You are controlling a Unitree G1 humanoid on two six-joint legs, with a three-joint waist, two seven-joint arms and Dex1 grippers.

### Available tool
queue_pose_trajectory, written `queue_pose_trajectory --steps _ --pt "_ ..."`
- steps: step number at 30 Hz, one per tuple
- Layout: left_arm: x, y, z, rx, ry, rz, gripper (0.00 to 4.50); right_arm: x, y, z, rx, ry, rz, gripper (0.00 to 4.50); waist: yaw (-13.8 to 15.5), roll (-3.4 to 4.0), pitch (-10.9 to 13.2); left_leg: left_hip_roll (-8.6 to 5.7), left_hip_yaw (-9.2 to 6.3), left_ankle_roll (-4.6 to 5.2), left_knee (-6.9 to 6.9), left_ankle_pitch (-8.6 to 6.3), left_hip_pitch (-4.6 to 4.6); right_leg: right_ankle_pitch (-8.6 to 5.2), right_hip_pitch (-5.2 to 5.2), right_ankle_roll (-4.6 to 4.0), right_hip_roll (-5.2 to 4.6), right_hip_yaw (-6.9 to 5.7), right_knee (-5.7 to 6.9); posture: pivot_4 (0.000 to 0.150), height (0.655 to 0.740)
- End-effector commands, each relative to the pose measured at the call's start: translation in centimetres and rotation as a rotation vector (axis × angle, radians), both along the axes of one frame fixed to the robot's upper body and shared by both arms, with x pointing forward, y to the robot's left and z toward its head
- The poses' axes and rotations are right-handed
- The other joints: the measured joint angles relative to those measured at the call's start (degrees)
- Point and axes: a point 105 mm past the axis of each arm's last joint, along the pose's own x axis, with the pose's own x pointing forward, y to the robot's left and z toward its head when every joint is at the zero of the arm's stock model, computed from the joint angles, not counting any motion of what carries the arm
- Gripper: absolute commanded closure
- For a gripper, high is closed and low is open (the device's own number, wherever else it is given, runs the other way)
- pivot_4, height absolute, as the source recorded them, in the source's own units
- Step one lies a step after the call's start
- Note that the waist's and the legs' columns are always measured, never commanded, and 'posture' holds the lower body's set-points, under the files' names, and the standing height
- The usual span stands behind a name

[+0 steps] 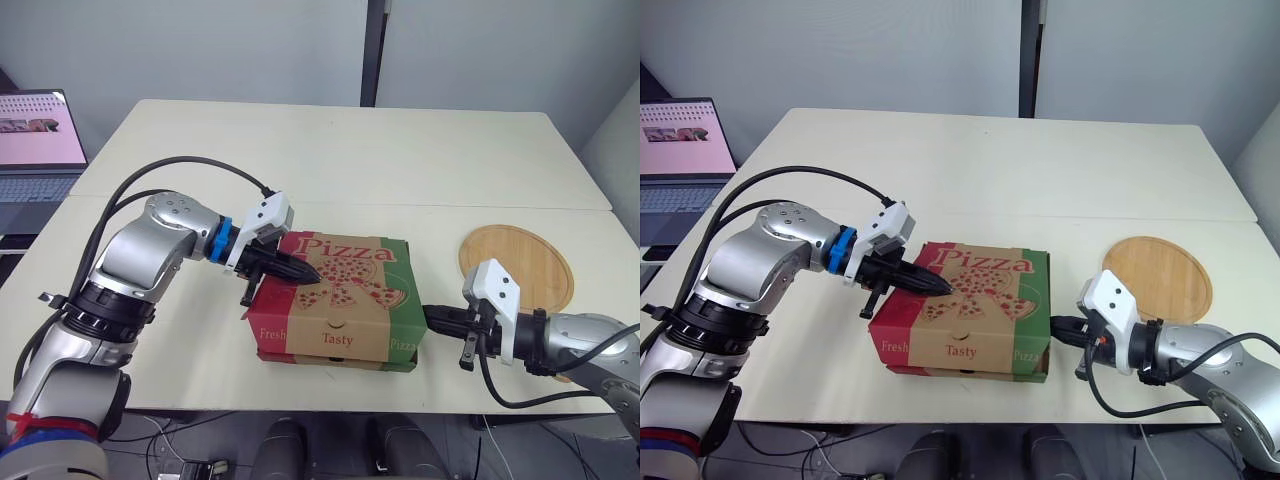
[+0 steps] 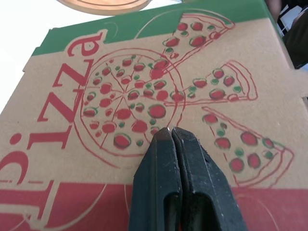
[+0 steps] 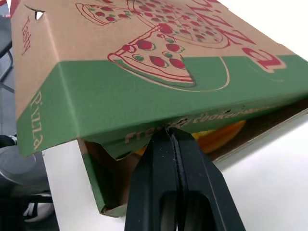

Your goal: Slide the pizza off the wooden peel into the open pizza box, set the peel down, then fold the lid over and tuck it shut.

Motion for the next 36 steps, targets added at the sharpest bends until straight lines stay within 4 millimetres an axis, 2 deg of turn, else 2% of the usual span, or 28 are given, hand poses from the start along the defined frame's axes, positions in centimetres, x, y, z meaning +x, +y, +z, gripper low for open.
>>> queue_pose_trajectory --steps 1,7,11,15,18,21,24,29,36 --pt "-0.2 -0.6 0.3 -0.006 -0.037 -0.016 4.48 -0.7 0.4 0.1 0.015 -0.003 0.018 4.5 0.0 0.0 0.0 0.0 -0.01 0.0 0.0 0.0 0.0 0.0 0.0 0.0 0.0 -0.01 0.0 0.15 0.7343" --pt "-0.3 -0.7 -1.2 0.028 -0.028 -0.01 4.48 -1.1 -0.7 -1.4 -0.042 0.016 -0.056 4.5 -0.1 0.0 0.0 0.0 0.0 0.0 0.0 0.0 0.02 0.0 0.0 0.0 0.01 0.0 0.03 0.15 0.7343" --pt "-0.4 -0.6 -1.4 0.026 -0.018 -0.003 4.48 -1.4 -2.2 -0.9 -0.04 0.016 -0.105 4.5 0.0 0.0 0.0 0.0 0.01 0.0 0.02 0.0 0.01 0.0 0.01 0.0 -0.01 0.01 0.02 0.15 0.7343" --pt "-0.1 -0.5 -1.2 0.02 -0.026 0.014 4.48 -1.0 -3.8 0.7 -0.067 -0.073 -0.135 4.5 0.0 0.0 0.0 -0.01 0.0 0.0 0.03 0.0 0.03 0.0 0.04 0.0 -0.01 0.0 0.03 0.15 0.7343" --pt "0.0 -0.3 -0.9 0.019 -0.033 0.019 4.5 -1.8 -2.9 2.3 -0.026 -0.102 -0.057 3.92 0.0 0.0 0.0 -0.01 0.01 0.0 0.03 0.0 0.05 0.01 0.05 0.01 0.0 0.01 0.05 0.15 0.7343" --pt "0.2 -0.2 -0.6 0.015 -0.043 0.022 4.5 -2.9 -1.0 2.9 -0.03 -0.117 0.062 2.9 -0.1 0.0 0.0 0.0 -0.01 0.0 0.03 0.0 0.05 0.01 0.05 0.01 0.01 0.0 0.07 0.15 0.7343" --pt "0.0 -0.4 0.0 0.002 -0.055 0.007 4.5 -3.4 0.9 2.4 -0.094 -0.173 0.144 1.87 0.0 0.0 0.0 0.0 -0.02 0.0 0.04 0.0 0.04 0.01 0.05 0.01 0.01 -0.01 0.06 0.15 0.7343" --pt "-1.0 -1.0 0.4 -0.006 -0.059 -0.044 4.5 -3.0 2.4 1.9 -0.138 -0.246 0.195 1.87 0.0 0.0 0.0 -0.03 0.0 -0.01 0.06 0.0 0.03 0.01 0.05 0.01 -0.03 0.0 0.04 0.15 0.7343" --pt "-2.1 -1.5 0.4 0.007 -0.06 -0.095 4.5 -2.1 2.6 0.8 -0.209 -0.283 0.205 1.87 0.0 0.0 0.0 -0.03 -0.01 -0.01 0.06 0.01 0.04 0.01 0.05 0.01 -0.03 -0.01 0.06 0.15 0.7343"
